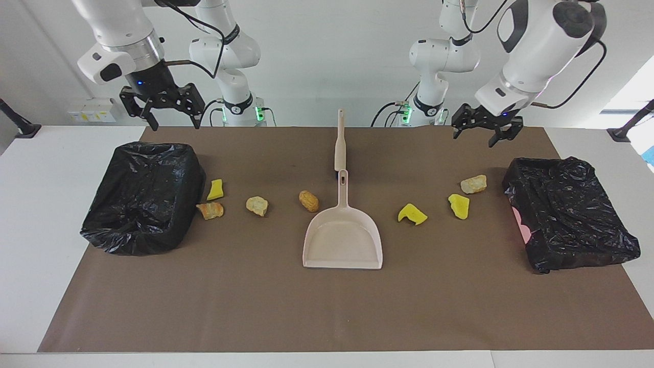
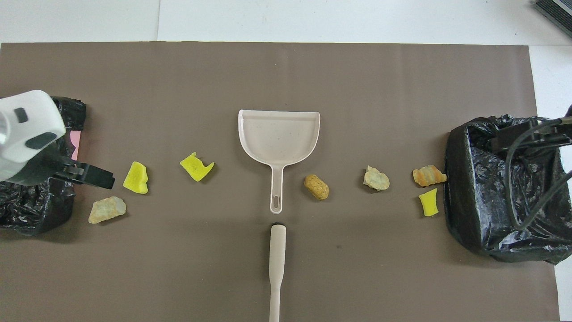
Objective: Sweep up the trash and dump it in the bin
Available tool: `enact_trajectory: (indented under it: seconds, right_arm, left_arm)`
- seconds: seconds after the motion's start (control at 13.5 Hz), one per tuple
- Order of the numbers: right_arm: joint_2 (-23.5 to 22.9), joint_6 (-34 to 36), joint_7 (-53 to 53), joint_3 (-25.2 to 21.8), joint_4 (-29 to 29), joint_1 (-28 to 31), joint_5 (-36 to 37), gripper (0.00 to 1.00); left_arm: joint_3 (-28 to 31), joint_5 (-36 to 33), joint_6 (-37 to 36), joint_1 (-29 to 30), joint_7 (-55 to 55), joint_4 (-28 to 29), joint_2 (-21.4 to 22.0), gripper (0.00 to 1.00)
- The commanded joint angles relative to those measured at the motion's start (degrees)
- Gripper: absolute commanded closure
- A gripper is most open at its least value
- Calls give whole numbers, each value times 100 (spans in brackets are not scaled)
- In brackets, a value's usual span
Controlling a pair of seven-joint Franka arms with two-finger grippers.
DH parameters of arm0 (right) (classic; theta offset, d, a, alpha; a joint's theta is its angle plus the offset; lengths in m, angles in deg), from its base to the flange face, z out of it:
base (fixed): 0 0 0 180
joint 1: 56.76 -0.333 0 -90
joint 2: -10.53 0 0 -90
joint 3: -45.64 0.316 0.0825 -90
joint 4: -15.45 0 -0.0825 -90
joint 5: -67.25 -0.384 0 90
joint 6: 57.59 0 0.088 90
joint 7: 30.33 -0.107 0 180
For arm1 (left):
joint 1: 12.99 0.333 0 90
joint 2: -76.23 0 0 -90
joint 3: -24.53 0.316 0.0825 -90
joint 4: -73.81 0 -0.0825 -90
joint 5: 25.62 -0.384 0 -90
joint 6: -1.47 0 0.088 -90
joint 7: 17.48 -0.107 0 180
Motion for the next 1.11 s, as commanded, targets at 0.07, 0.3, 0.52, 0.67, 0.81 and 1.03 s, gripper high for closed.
enact_trajectory:
  seconds: [0.07, 0.3, 0.52, 0.67, 0.81, 1.03]
  right_arm:
    - [-197, -550, -863, 37, 152, -391, -96, 0]
    - [-540, -963, -1582, 37, 205, -777, -263, 0]
    - [-838, -1587, -2365, 45, 495, -1164, -271, 0]
    - [-1181, -1981, -3145, 37, 486, -1559, -219, 0]
    - [-1410, -2220, -3605, 37, 486, -1718, -184, 0]
    - [-1638, -2361, -3965, 37, 434, -2034, -184, 0]
  left_arm:
    - [82, 79, 1137, -1055, 1063, 1344, 579, 0]
    - [82, 106, 2006, -1960, 1942, 2073, 631, 0]
    - [82, 106, 2622, -2708, 2550, 2671, 675, 0]
    - [82, 106, 3430, -3270, 3207, 3312, 693, 0]
    - [82, 106, 3862, -3710, 3666, 3735, 816, 0]
    - [82, 106, 4556, -4588, 4491, 4270, 807, 0]
